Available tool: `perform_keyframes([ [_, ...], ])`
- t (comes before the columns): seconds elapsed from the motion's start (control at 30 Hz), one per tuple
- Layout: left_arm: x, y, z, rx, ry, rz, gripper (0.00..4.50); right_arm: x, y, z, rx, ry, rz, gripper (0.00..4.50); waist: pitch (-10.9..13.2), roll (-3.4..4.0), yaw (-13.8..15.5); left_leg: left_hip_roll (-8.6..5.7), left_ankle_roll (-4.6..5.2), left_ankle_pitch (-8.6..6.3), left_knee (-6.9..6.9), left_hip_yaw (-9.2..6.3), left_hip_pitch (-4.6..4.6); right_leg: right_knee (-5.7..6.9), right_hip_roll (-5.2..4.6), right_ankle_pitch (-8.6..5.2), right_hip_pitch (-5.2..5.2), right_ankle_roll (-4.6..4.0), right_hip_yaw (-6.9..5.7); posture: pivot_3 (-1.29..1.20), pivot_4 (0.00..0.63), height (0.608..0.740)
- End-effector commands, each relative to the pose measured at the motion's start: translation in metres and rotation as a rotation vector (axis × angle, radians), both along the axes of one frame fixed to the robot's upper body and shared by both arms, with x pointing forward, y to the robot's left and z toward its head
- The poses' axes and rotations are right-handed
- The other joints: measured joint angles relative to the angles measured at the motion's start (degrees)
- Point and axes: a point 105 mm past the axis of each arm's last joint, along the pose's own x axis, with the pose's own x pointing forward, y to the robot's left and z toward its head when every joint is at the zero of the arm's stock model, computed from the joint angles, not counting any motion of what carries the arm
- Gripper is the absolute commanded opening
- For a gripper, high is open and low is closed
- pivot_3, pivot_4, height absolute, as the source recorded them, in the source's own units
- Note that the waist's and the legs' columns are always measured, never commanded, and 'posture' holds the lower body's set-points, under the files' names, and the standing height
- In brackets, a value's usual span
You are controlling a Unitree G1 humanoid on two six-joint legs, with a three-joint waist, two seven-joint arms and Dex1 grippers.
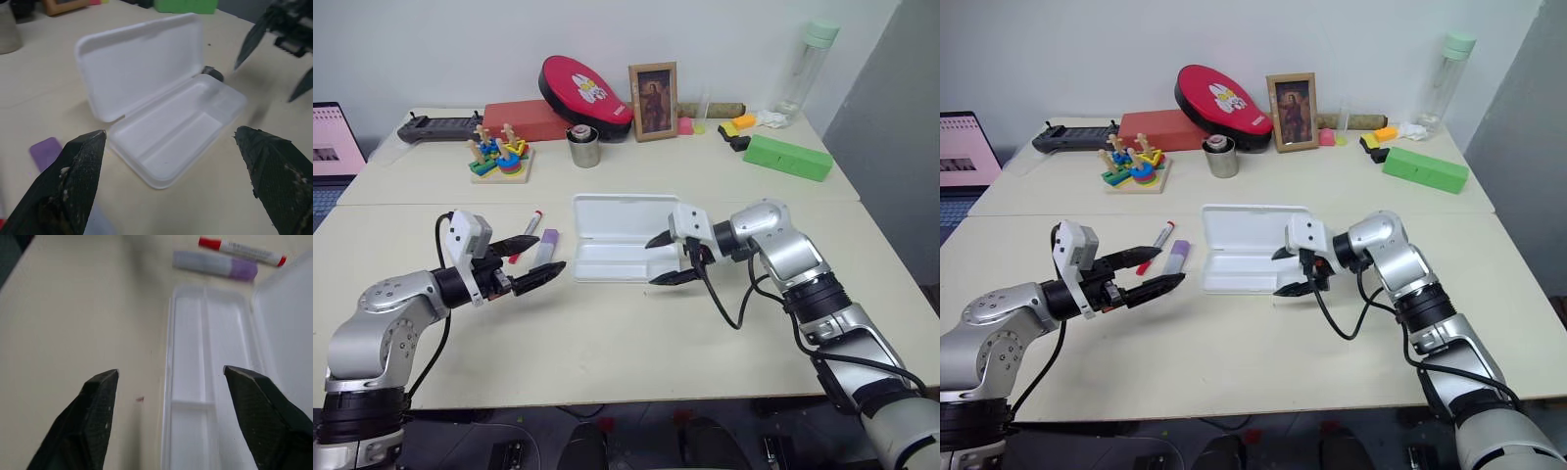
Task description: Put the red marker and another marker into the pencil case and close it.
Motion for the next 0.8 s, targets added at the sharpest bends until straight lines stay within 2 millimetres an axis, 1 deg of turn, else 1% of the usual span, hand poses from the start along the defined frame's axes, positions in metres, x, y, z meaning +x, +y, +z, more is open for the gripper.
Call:
perform_keyframes([
  [0.03, 0.028, 0.032, -0.004, 0.042, -0.006, 0.28, 4.5, -0.018, -0.004, 0.032, 0.103, 0.007, 0.017, 4.46, 0.0, -0.03, 0.4, 0.0, 0.0, 0.0, 0.0, -0.03, 0.0, 0.0, 0.0, 0.0, 0.0, 0.0, -0.02, 0.0, 0.15, 0.74],
  [0.13, 0.04, 0.04, -0.014, 0.028, 0.037, 0.37, 4.5, -0.019, -0.007, 0.039, 0.14, 0.01, -0.021, 4.46, -0.1, -0.09, 0.9, 0.0, 0.0, 0.0, 0.02, -0.02, 0.0, -0.01, 0.0, 0.0, -0.01, 0.0, -0.03, 0.0, 0.15, 0.74],
  [0.3, 0.059, 0.048, -0.027, 0.029, 0.094, 0.47, 4.5, -0.006, -0.013, 0.046, 0.198, -0.003, -0.148, 4.46, -0.1, -0.12, 1.2, 0.0, 0.0, 0.0, 0.02, -0.03, -0.02, 0.01, 0.0, 0.0, -0.03, 0.0, -0.08, 0.0, 0.15, 0.74],
  [0.4, 0.067, 0.048, -0.033, 0.045, 0.122, 0.473, 4.5, -0.004, -0.014, 0.046, 0.205, 0.001, -0.175, 4.46, -0.1, -0.14, 1.1, 0.0, 0.0, 0.0, 0.0, -0.03, -0.05, -0.01, 0.0, 0.0, -0.06, 0.0, -0.09, 0.0, 0.15, 0.74],
  [0.53, 0.079, 0.044, -0.043, 0.093, 0.163, 0.454, 4.5, -0.003, -0.014, 0.048, 0.225, 0.001, -0.2, 4.46, -0.1, -0.13, 1.1, 0.0, -0.01, 0.0, -0.01, -0.03, -0.06, -0.01, -0.02, 0.0, -0.05, 0.0, -0.16, 0.0, 0.15, 0.74],
  [0.73, 0.089, 0.038, -0.045, 0.172, 0.161, 0.411, 4.5, -0.001, -0.015, 0.051, 0.247, -0.006, -0.236, 4.46, -0.1, -0.13, 1.1, 0.0, -0.01, 0.01, 0.0, -0.07, -0.07, -0.01, -0.06, 0.0, -0.05, 0.0, -0.31, 0.0, 0.15, 0.74],
  [0.77, 0.091, 0.037, -0.044, 0.178, 0.155, 0.4, 4.13, 0.0, -0.016, 0.051, 0.25, -0.007, -0.243, 4.5, -0.1, -0.13, 1.2, 0.0, -0.01, 0.01, 0.0, -0.07, -0.07, -0.01, -0.06, 0.0, -0.05, 0.0, -0.32, 0.0, 0.15, 0.74],
  [0.8, 0.092, 0.036, -0.044, 0.179, 0.153, 0.393, 4.0, 0.0, -0.017, 0.052, 0.253, -0.007, -0.248, 4.5, -0.1, -0.13, 1.2, 0.0, -0.01, 0.01, 0.0, -0.08, -0.07, -0.01, -0.07, 0.0, -0.05, 0.0, -0.34, 0.0, 0.15, 0.74],
])
